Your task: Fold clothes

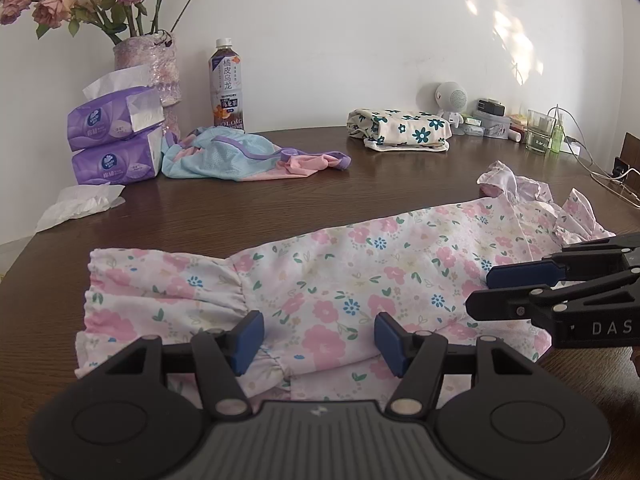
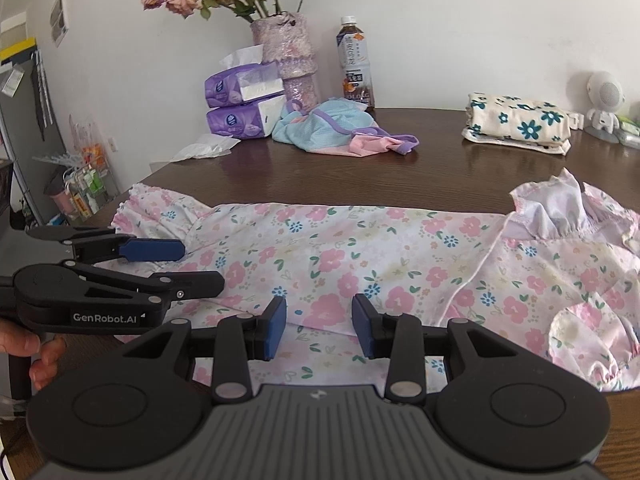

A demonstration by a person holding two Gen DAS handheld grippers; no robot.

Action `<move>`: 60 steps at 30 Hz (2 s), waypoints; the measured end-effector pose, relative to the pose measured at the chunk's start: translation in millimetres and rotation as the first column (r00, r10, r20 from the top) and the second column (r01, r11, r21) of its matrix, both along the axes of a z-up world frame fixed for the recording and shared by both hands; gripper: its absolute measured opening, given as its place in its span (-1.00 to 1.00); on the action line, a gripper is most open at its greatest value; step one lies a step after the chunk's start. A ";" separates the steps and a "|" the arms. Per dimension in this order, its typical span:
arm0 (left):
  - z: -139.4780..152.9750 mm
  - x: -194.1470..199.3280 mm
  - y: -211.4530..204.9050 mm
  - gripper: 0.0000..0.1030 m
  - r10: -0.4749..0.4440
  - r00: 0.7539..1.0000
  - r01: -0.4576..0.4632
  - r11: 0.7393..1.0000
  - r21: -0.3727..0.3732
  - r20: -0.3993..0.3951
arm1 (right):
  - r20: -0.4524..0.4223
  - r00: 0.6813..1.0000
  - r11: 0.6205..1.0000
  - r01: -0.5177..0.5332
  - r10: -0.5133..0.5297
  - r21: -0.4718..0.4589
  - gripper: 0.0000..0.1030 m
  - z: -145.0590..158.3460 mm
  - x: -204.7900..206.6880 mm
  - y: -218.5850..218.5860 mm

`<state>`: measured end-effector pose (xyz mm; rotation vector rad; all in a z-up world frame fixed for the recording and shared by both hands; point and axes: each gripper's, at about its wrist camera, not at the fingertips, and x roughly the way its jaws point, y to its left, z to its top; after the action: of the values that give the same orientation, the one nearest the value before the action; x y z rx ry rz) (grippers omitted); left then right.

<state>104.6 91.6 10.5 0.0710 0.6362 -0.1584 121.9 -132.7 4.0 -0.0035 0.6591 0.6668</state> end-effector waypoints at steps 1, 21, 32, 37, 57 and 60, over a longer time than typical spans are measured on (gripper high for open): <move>0.0 0.0 0.0 0.17 0.000 1.000 0.000 1.000 0.000 0.000 | -0.005 1.000 1.000 0.008 -0.008 0.009 -0.29 -0.2 -0.1 -2.6; -0.2 0.1 0.1 0.17 0.000 1.000 0.000 1.000 0.001 0.000 | 0.013 0.998 0.997 0.069 -0.069 -0.027 -0.47 -0.5 -3.4 -26.4; -0.1 0.4 0.0 0.17 0.000 1.000 0.000 1.000 -0.001 0.000 | 0.042 0.984 0.982 0.176 -0.173 -0.071 -0.48 -1.0 -0.4 -47.3; -0.2 0.2 -0.2 0.17 0.000 1.000 0.000 1.000 0.001 0.000 | 0.054 0.989 0.990 0.141 -0.141 -0.011 -0.48 8.6 -8.5 -45.6; -0.1 -0.1 -0.8 0.17 0.001 1.000 -0.001 1.000 0.004 0.000 | 0.036 0.998 0.996 -0.044 0.047 -0.075 -0.47 0.7 -8.6 18.4; -0.1 -0.1 -0.9 0.17 0.001 1.000 -0.001 1.000 0.005 0.000 | 0.043 0.998 0.996 -0.043 0.046 -0.077 -0.47 0.3 -9.4 18.4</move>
<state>104.5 90.7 10.4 0.0752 0.6363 -0.1564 112.5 -114.3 4.3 -0.1034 0.6428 0.6826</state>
